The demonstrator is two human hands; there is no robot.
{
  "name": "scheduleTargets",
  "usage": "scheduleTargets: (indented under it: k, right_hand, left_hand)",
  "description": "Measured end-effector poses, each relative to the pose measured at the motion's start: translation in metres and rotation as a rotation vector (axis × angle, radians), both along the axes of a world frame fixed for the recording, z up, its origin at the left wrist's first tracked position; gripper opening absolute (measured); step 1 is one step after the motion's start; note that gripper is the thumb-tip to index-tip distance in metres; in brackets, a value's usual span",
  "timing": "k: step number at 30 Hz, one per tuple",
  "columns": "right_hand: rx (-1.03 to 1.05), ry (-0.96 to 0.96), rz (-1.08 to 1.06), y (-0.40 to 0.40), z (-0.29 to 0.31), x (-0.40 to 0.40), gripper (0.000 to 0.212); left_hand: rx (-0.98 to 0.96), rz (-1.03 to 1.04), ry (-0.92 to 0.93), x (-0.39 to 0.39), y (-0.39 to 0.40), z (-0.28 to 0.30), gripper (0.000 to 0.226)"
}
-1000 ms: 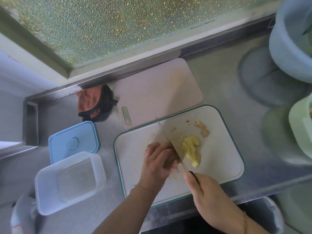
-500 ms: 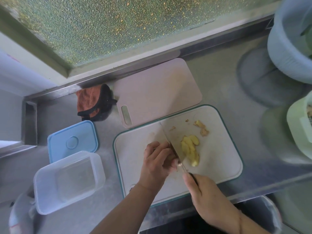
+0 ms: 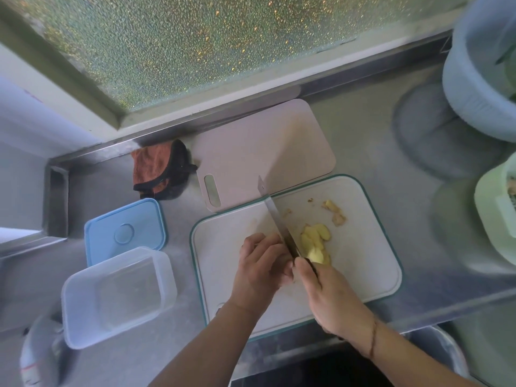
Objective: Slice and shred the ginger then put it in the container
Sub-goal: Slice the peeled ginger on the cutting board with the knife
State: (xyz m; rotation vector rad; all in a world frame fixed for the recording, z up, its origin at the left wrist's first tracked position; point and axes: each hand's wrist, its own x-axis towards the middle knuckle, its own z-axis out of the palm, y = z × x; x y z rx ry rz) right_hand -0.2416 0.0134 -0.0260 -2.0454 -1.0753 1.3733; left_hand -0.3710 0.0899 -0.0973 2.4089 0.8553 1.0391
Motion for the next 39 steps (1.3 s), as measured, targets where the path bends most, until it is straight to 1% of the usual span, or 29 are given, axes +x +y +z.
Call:
scheduleTargets:
  k: [2, 3, 5, 7, 9, 10, 14, 18, 23, 26, 30, 32, 35, 37, 39]
  right_hand:
    - [-0.031, 0.095, -0.07, -0.004, -0.001, 0.005, 0.05]
    - [-0.05, 0.157, -0.105, -0.006, 0.0, 0.008, 0.053]
    - [-0.075, 0.198, -0.132, -0.006, 0.005, 0.015, 0.057]
    - [-0.099, 0.257, -0.178, -0.008, 0.014, 0.021, 0.055]
    - [-0.148, 0.388, -0.244, -0.009, 0.022, 0.025, 0.051]
    - [-0.161, 0.423, -0.248, -0.009, 0.024, 0.026, 0.05]
    - [-0.17, 0.42, -0.238, -0.008, 0.026, 0.028, 0.049]
    - [-0.188, 0.407, -0.25, -0.011, 0.025, 0.029, 0.05]
    - [-0.217, 0.433, -0.237, -0.011, 0.024, 0.029, 0.051]
    - [-0.22, 0.436, -0.224, -0.011, 0.023, 0.031, 0.052]
    - [-0.22, 0.443, -0.227, -0.01, 0.022, 0.035, 0.055]
    - [-0.217, 0.446, -0.221, -0.01, 0.022, 0.035, 0.054]
    - [-0.183, 0.448, -0.227, -0.009, 0.024, 0.038, 0.054]
    - [-0.157, 0.431, -0.247, -0.009, 0.027, 0.043, 0.052]
    - [-0.116, 0.39, -0.281, -0.01, 0.03, 0.052, 0.051]
  left_hand:
    - [-0.008, 0.003, 0.022, -0.002, -0.001, -0.002, 0.017]
    - [-0.013, 0.009, 0.034, -0.004, -0.002, -0.004, 0.018]
    - [-0.015, 0.016, 0.047, -0.007, -0.003, -0.008, 0.019]
    - [-0.017, 0.025, 0.058, -0.007, -0.004, -0.008, 0.02]
    - [-0.02, 0.036, 0.05, -0.008, -0.006, -0.009, 0.023]
    - [-0.02, 0.043, 0.051, -0.008, -0.007, -0.009, 0.025]
    - [-0.023, 0.044, 0.144, -0.009, -0.011, -0.006, 0.024]
    - [0.031, 0.028, 0.264, -0.01, -0.014, -0.003, 0.026]
    - [0.068, -0.025, 0.306, -0.012, -0.013, -0.001, 0.014]
    - [0.126, -0.102, 0.381, -0.015, -0.01, -0.003, 0.011]
    - [0.224, -0.176, 0.444, -0.018, -0.003, -0.001, 0.02]
    - [0.253, -0.203, 0.45, -0.016, 0.0, 0.001, 0.025]
    - [0.246, -0.193, 0.416, -0.01, -0.001, 0.007, 0.017]
    - [0.173, -0.115, 0.335, -0.003, -0.002, 0.011, 0.013]
    - [0.055, -0.001, 0.24, 0.01, 0.003, 0.016, 0.017]
